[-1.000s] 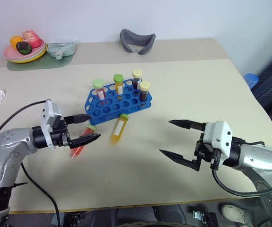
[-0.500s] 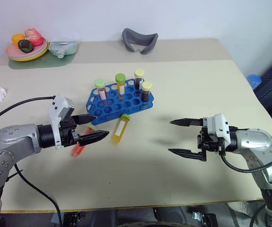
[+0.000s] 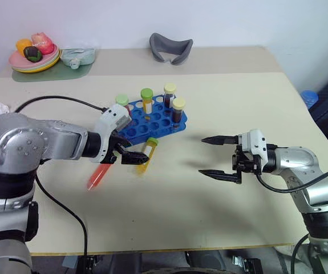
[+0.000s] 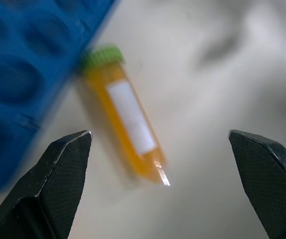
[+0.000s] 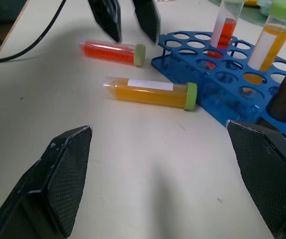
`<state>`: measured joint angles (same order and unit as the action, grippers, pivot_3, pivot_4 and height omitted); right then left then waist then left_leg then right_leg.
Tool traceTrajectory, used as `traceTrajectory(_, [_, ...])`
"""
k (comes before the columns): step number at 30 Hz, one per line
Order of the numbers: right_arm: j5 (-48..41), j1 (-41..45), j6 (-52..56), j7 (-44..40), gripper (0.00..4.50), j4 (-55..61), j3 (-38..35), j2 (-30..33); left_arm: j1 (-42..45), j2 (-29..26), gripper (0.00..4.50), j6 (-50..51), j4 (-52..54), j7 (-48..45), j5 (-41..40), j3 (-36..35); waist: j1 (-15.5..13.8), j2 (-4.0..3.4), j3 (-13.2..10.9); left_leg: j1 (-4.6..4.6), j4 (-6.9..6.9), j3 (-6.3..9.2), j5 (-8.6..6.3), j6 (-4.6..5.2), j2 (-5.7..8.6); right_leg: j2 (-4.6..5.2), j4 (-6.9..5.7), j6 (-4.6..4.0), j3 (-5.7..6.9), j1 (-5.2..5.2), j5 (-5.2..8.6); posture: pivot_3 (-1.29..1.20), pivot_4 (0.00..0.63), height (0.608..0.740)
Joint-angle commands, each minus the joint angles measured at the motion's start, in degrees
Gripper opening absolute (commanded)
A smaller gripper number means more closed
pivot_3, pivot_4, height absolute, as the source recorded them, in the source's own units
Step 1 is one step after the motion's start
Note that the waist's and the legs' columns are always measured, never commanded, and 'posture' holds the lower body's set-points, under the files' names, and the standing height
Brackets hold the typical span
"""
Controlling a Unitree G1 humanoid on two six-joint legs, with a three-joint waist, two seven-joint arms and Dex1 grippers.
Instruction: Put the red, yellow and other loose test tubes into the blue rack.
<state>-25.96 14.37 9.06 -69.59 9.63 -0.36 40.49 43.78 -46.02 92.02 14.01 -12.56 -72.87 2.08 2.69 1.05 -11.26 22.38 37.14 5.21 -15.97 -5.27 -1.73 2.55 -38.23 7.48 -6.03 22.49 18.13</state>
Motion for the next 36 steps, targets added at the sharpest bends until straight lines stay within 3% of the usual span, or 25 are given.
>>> traceTrajectory(1, [-0.6,-1.0,-0.7,0.6,4.43,3.4,-1.7,0.9,4.3,0.4,4.50,0.5,-6.7,9.2,-8.9,0.8,-0.2,0.00,0.0,0.00,0.00,0.00,0.01,-0.02,0.01,0.01,0.00,0.00,0.00,-0.01,0.00,0.00,0.150,0.740])
traceTrajectory(8, [-0.1,-1.5,0.3,3.1,4.43,5.5,-1.4,0.9,10.9,4.9,4.50,0.5,-19.2,30.1,-18.2,6.1,-0.2,0.00,0.0,0.01,0.09,0.03,0.02,-0.03,0.08,0.09,0.00,0.01,0.01,-0.07,0.00,0.00,0.150,0.740])
traceTrajectory(12, [0.2,-0.8,0.7,4.3,4.43,5.8,-1.1,0.7,14.4,6.3,4.50,0.5,-23.8,36.8,-21.8,8.9,-0.1,0.00,0.0,0.01,0.07,0.02,0.05,-0.08,0.07,0.08,-0.06,0.01,0.00,0.02,-0.01,0.00,0.150,0.740])
traceTrajectory(36, [-0.1,-4.9,-0.1,8.1,4.43,8.6,-2.7,1.3,27.9,12.5,4.50,0.5,-44.4,52.3,-31.5,23.5,-0.1,0.01,0.0,0.03,0.08,0.03,0.21,-0.38,0.13,0.08,-0.06,0.02,-0.01,0.01,0.00,0.00,0.150,0.740])
